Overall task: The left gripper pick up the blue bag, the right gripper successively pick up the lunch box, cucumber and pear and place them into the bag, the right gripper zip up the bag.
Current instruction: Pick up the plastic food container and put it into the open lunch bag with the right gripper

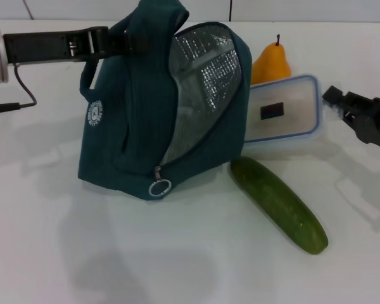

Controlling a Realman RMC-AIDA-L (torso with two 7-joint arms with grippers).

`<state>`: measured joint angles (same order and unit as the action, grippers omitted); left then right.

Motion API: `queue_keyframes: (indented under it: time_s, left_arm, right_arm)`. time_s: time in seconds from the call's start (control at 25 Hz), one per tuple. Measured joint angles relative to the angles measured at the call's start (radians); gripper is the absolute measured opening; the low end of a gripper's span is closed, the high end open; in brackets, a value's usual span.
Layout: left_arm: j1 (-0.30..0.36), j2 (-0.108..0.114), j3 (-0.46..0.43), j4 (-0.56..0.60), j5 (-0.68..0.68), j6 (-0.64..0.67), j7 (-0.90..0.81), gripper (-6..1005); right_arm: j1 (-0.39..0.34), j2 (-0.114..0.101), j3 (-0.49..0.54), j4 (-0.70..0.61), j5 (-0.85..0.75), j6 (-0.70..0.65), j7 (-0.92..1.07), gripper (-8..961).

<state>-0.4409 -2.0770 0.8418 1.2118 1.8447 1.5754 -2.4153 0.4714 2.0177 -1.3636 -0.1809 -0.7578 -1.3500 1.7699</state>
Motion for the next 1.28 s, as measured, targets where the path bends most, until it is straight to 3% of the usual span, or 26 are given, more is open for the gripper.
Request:
queue_keyframes:
  time_s: [0.56, 1.28]
  left_arm:
    - [0.008, -0.005, -0.001, -0.010, -0.005, 0.005, 0.010, 43]
    - [-0.004, -0.005, 0.006, -0.027, -0.006, 0.008, 0.013, 43]
  right_arm:
    - [-0.102, -0.006, 0.051, 0.031, 0.042, -0.134, 0.042, 96]
    - [-0.125, -0.007, 0.079, 0.125, 0.124, -0.310, 0.081, 96]
